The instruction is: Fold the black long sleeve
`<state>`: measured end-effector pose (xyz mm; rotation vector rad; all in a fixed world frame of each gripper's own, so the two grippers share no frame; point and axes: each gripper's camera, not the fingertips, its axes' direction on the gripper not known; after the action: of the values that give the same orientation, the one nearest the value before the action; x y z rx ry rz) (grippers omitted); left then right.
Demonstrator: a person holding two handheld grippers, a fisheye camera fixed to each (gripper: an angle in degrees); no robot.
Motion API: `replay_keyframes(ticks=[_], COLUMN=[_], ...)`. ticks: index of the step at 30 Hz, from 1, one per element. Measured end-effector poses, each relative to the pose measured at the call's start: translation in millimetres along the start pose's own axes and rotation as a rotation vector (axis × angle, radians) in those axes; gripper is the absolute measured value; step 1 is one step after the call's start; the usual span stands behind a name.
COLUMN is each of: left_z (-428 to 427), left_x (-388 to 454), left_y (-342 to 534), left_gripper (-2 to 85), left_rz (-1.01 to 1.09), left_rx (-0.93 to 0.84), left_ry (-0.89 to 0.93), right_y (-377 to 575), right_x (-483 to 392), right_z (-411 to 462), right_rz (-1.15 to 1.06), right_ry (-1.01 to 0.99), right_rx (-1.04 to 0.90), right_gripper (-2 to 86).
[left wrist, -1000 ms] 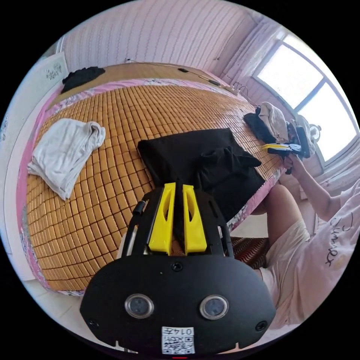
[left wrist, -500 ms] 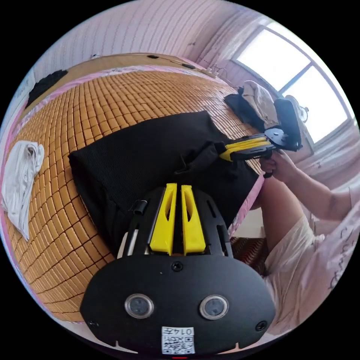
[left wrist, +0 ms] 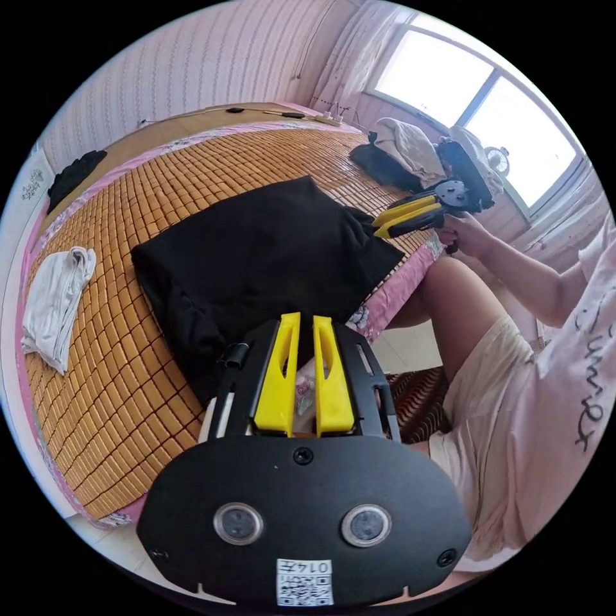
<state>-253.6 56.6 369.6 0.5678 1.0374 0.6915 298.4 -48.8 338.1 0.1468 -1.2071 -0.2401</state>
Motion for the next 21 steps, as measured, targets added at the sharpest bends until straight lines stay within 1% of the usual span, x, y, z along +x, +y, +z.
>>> replay_keyframes(ticks=[1,3,4,5,6,9,12,14,16,18,20,21], left_z=[15,44,64,74,70,60,31,14,14,22,42,48], left_x=[8,17,23,30,34,46,66,95,122,151,187,195], left_y=[-5,-7,-3,5,10,23,31,28,21,14,2,-2], left_gripper=[4.1,3.9,3.6,3.2,2.9,3.5,6.3,8.1,10.5,13.6,16.8,17.4], left_rz=[-0.004,-0.010,-0.017,-0.005,0.003,0.005,0.036,0.113,0.197,0.276,0.364,0.377], left_rx=[-0.002,-0.072,-0.145,-0.155,-0.117,-0.124,-0.027,0.072,0.130,0.188,0.213,0.207], left_ry=[-0.005,-0.016,-0.052,-0.074,-0.080,-0.069,-0.010,0.030,0.027,0.007,0.007,0.015], right_y=[-5,-5,-3,0,1,15,37,51,55,57,54,53], right_x=[4,7,10,12,12,23,42,56,64,69,73,74], right_z=[9,27,35,25,21,-5,-29,-33,-26,-29,-37,-38], right_rz=[0.030,0.053,0.070,0.082,0.082,0.137,0.249,0.310,0.343,0.356,0.338,0.332], right_ry=[0.022,0.069,0.078,0.066,0.059,0.014,-0.010,-0.049,-0.096,-0.128,-0.170,-0.183], right_rx=[-0.047,-0.122,-0.141,-0.092,-0.091,-0.042,-0.002,-0.019,-0.059,-0.040,-0.038,-0.038], right_gripper=[6.6,4.3,3.1,2.6,2.7,4.6,7.2,8.9,9.7,9.3,5.0,4.2])
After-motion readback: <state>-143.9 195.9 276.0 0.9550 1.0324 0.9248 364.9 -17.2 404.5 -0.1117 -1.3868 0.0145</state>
